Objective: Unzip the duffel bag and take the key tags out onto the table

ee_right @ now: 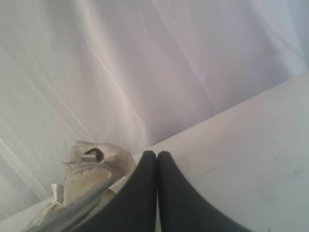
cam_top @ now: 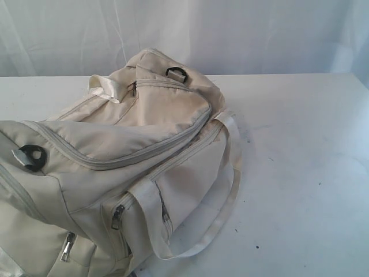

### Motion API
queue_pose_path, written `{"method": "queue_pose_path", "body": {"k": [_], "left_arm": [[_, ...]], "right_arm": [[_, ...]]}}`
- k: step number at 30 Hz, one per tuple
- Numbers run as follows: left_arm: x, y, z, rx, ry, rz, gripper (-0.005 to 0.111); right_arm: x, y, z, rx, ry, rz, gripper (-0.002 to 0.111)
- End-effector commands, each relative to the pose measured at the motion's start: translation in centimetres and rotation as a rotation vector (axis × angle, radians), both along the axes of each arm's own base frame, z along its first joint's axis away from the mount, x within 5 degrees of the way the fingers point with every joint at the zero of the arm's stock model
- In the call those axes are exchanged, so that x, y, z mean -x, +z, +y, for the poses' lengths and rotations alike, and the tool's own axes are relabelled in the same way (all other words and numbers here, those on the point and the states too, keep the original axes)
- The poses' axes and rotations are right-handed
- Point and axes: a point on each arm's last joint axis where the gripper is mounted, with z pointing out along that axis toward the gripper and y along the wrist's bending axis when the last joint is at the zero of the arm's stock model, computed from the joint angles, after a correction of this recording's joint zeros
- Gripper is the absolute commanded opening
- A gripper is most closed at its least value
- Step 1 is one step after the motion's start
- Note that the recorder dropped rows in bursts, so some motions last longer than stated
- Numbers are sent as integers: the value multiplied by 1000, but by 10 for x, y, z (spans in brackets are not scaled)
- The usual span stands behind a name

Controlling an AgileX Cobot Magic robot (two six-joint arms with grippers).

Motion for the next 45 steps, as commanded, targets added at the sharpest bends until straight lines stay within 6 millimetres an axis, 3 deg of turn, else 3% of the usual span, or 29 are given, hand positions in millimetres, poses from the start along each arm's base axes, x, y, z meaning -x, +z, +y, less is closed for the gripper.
{"method": "queue_pose_path", "body": {"k": [1, 4, 6, 13, 18, 24, 30, 35, 39, 45], "left_arm": [[6, 20, 3, 146, -4, -246, 0], [8, 29, 3, 127, -1, -268, 0], [5, 39, 0, 113, -26, -133, 0], [6, 86, -6, -277, -66, 188, 0], [1, 108, -10, -444, -180, 425, 0], [-11, 123, -20, -598, -428, 792, 0], [-31, 125, -42, -643, -674, 753, 0], [-36, 125, -49, -683, -730, 712, 0], [-37, 122, -52, -700, -751, 687, 0], [-45, 95, -55, -688, -733, 665, 0]], "right_arm": [[1, 4, 0, -82, 12, -62, 0], [2, 9, 0, -87, 13, -51, 0], [1, 12, 0, -76, 10, -1, 0], [-17, 30, 0, 170, 7, 250, 0], [-35, 45, -1, 209, 26, 417, 0], [-59, 78, 0, 304, 75, 533, 0], [-103, 106, 21, 316, 315, 607, 0], [-151, 115, 40, 283, 501, 608, 0], [-190, 107, 43, 320, 549, 642, 0], [-240, 86, 41, 386, 526, 677, 0]]}}
